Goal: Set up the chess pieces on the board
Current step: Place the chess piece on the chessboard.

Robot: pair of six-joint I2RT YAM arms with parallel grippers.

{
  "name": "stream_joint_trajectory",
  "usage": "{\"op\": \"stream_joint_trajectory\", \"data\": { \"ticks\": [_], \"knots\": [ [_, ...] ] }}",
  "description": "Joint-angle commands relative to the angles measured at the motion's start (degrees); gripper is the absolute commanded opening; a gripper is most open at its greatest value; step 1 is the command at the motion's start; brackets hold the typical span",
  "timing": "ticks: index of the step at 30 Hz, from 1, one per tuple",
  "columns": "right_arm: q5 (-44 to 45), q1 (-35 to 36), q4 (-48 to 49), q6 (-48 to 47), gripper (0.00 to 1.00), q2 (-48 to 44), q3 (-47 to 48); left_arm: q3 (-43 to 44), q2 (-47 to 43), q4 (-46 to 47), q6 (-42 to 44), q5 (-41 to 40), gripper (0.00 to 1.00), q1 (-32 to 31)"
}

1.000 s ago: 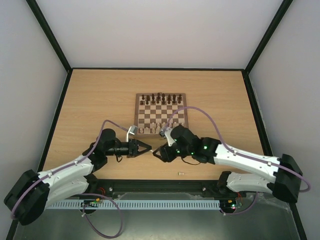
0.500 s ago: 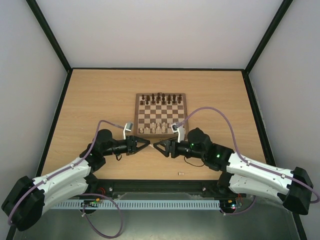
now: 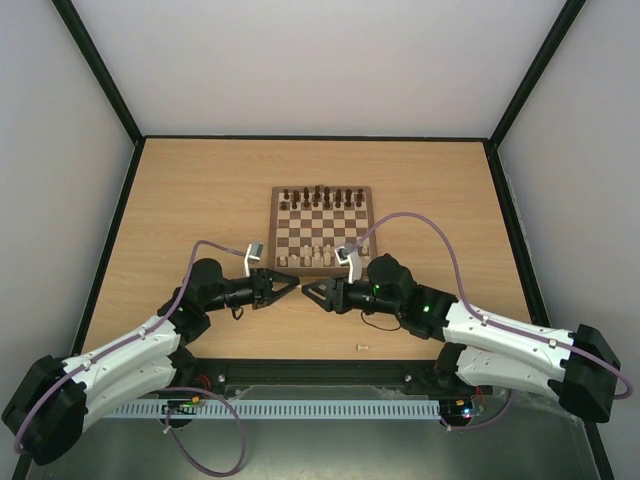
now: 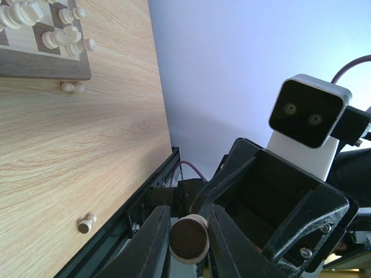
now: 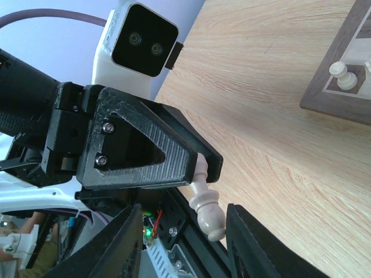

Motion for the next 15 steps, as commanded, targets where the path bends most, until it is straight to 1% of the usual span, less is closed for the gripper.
{"op": "stream_joint_trajectory", "data": {
  "ticks": [1,9,15],
  "knots": [
    [-0.71,-0.27,2.83,-0.04,0.38,1.37,-0.04,1.34,-0.08,3.2,-1.93,-0.15,0.13,0.25],
    [-0.86,-0.28,3.65,-0.17,0.35,3.36,0.28,1.45,-0.03,3.63,-2.4,-0.12,0.13,0.25],
    [-0.67,-0.33,4.16,-0.44,0.27,3.35,0.56,1.37,0.6,4.34,-2.66,0.31,0.14,0.25]
  ]
}}
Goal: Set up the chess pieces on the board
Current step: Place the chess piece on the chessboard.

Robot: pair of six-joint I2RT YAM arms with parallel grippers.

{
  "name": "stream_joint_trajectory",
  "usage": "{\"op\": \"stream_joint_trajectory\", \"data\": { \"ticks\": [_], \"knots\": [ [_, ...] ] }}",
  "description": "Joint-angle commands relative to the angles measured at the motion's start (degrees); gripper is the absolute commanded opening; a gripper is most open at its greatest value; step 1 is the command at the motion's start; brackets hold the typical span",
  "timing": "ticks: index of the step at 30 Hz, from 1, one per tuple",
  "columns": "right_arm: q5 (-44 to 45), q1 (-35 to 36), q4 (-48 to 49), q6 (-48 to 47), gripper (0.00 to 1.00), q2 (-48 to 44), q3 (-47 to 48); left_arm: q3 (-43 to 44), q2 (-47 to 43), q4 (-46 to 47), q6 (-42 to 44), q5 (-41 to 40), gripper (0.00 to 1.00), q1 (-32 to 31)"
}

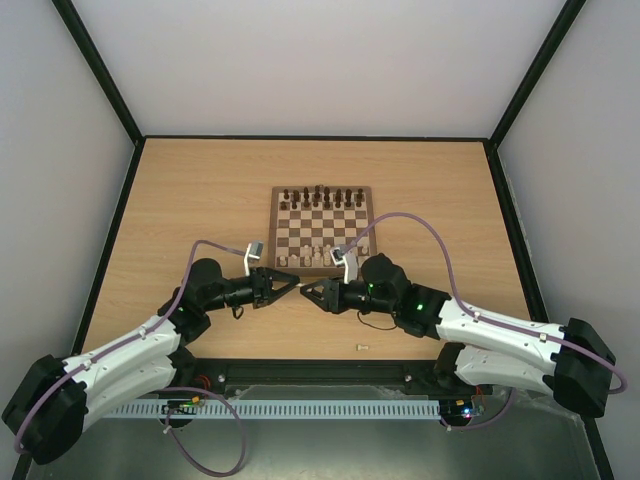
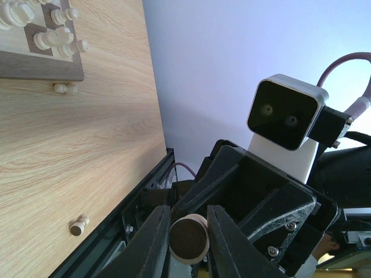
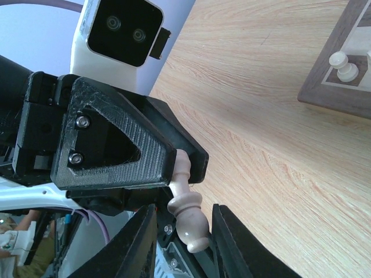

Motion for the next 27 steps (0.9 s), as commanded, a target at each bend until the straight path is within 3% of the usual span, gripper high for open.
{"op": "stream_joint_trajectory", "data": {
  "ticks": [1,10,19,21,24,27],
  "knots": [
    [0.1,-0.29,2.48,-0.51,0.26,0.3,0.66,1.27,0.5,3.02,-1.18,0.29,0.14,0.25],
    [-0.2,-0.37,2.95,-1.06,0.21,1.29,1.53,1.2,0.55,3.06,-1.31,0.32,0.16,0.24],
    [1.24,-0.37,0.1,-2.22,0.1,1.48,3.63,1.36,1.01,2.6,-0.5,0.54,0.22,0.25],
    [2.24,-0.39,-3.35,-3.03,0.08,1.46,5.15,1.72,1.04,1.27,0.63,0.33,0.3,0.25],
    [3.86,-0.49,-10.92,-4.96,0.08,1.37,8.43,3.13,0.37,-3.65,3.64,-0.67,0.54,0.5],
    [6.35,-0.42,-20.53,-6.96,0.08,0.83,12.73,5.52,-0.37,-9.56,7.57,-1.31,0.72,2.13]
  ]
}}
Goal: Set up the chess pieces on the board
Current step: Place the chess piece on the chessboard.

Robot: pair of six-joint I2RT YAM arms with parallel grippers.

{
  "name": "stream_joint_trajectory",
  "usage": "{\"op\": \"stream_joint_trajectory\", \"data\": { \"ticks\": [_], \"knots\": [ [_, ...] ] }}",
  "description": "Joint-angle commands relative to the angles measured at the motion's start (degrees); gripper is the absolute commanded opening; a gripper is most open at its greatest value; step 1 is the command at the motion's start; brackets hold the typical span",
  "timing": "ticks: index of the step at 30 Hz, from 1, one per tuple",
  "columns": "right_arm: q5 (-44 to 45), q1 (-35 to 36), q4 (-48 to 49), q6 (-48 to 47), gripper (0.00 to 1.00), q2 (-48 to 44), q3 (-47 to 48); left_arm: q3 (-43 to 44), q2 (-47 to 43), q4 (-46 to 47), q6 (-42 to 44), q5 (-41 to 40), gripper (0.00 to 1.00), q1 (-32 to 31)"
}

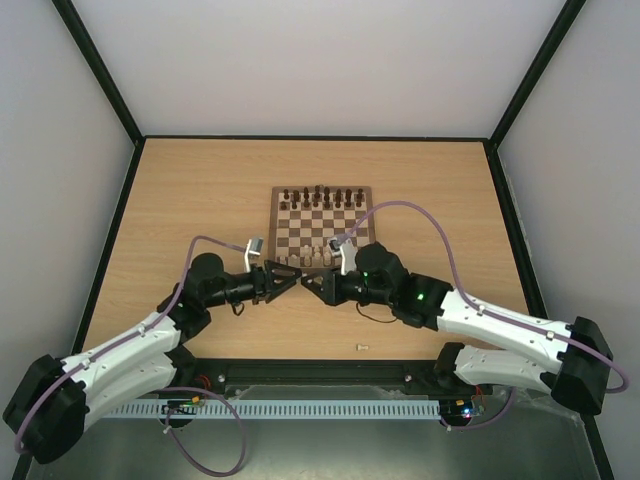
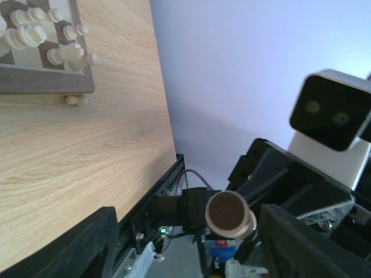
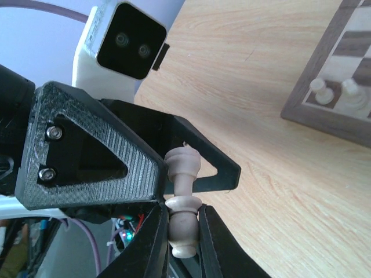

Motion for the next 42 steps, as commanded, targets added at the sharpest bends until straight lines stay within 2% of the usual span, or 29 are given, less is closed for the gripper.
{"op": "stream_joint_trajectory", "data": {
  "ticks": [1,4,11,18,25,36,42],
  "knots": [
    [4.79,-0.49,-15.2,-4.15,0.08,-0.83,7.1,4.52,-1.66,-8.91,6.13,-0.41,0.75,2.5],
    [6.42,-0.94,-25.2,-5.67,0.08,-1.03,11.32,6.64,-3.09,-14.34,9.63,-0.1,0.82,6.31],
    [10.24,-3.26,-51.66,-10.51,0.08,6.27,27.63,10.1,-5.47,-25.52,18.48,-0.17,0.87,16.33],
    [18.21,-4.85,-72.03,-13.69,0.08,18.92,45.53,9.19,-5.27,-26.35,21.23,0.37,0.89,18.66],
    [19.45,-10.06,-76.48,-16.31,0.09,25.51,46.53,8.21,-3.12,-25.27,23.24,2.64,0.89,19.82],
    [17.16,-12.17,-75.55,-22.55,0.09,40.87,50.69,7.16,-1.27,-24.74,25.35,6.19,0.9,23.94],
    [16.75,-14.58,-75.29,-23.95,0.09,46.1,53.07,7.04,-0.3,-24.45,25.97,6.91,0.9,25.31]
  ]
}}
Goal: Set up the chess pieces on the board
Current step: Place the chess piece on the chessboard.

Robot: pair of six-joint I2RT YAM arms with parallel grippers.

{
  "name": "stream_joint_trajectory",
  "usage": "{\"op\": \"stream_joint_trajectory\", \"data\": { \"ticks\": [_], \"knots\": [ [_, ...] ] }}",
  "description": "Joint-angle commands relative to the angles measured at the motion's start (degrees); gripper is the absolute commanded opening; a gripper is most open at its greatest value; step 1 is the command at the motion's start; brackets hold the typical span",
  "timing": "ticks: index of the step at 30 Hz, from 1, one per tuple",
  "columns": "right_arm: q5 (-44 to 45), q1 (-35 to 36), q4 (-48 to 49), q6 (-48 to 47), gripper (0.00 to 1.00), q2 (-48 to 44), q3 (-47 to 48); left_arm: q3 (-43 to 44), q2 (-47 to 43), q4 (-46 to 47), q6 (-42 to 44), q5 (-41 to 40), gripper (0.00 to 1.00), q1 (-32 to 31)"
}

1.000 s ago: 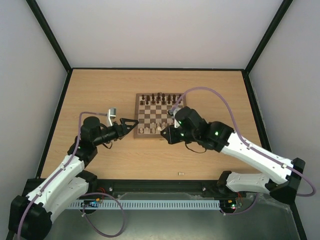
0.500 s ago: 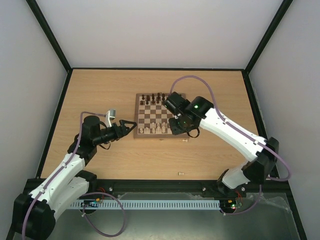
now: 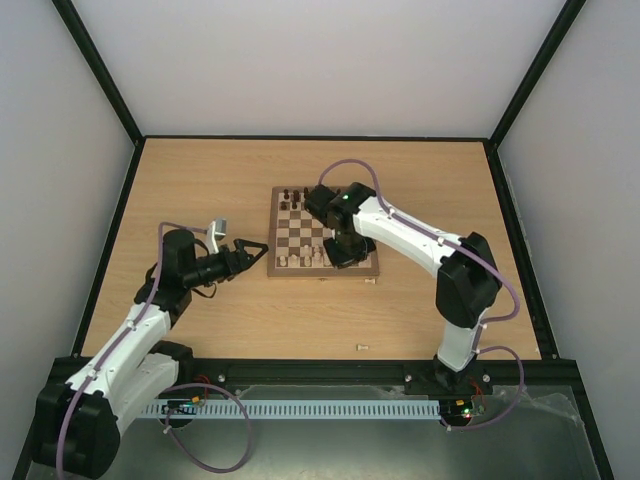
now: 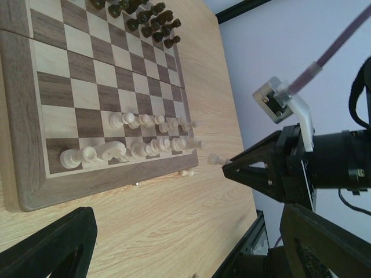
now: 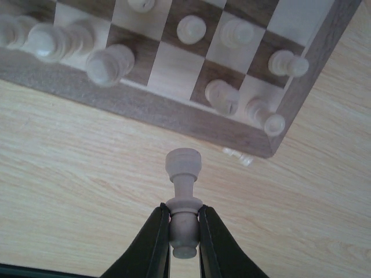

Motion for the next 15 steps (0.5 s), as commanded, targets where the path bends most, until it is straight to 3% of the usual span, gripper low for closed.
{"op": "stream_joint_trajectory", "data": {
  "ticks": [1,15],
  "knots": [
    [-0.89,-1.47,-3.65,-2.29,0.09,3.46,3.42,-0.71,0.91,0.6,1.29,2.01,0.9,0.91],
    [-3.97,-1.5,-1.46,-3.38,0.09,9.36,4.55,-0.93,2.25,0.79,2.25,2.66,0.9,1.81]
  ]
}}
